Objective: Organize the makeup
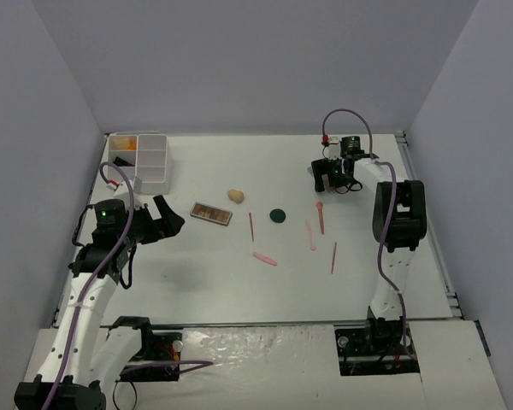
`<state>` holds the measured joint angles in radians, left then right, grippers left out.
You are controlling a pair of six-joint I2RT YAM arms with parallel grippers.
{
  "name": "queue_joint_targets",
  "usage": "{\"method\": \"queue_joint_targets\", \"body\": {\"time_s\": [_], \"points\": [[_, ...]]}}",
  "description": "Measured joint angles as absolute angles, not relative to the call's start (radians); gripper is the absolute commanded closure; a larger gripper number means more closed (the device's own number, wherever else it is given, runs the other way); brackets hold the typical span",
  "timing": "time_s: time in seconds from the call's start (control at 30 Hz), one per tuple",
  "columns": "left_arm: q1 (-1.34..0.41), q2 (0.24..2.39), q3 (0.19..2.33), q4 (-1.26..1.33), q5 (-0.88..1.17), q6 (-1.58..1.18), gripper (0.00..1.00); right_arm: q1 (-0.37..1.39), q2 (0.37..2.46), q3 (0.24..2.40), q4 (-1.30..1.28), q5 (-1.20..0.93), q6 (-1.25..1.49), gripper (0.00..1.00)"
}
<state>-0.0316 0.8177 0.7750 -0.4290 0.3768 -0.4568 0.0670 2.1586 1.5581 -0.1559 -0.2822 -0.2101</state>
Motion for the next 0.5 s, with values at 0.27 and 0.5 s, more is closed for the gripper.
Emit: {"method": "queue_joint_targets", "body": {"time_s": [0.27, 0.5], "points": [[-0.017, 0.818, 0.775, -0.428, 0.391, -0.458, 0.03, 0.102, 2.16, 1.551, -0.154, -0.225, -0.222, 0.31], [-0.012, 0.818, 0.775, -0.426, 0.396, -0.461, 0.03, 0.146, 2.16, 1.552, -0.143, -0.161, -0.214, 0.67]]}}
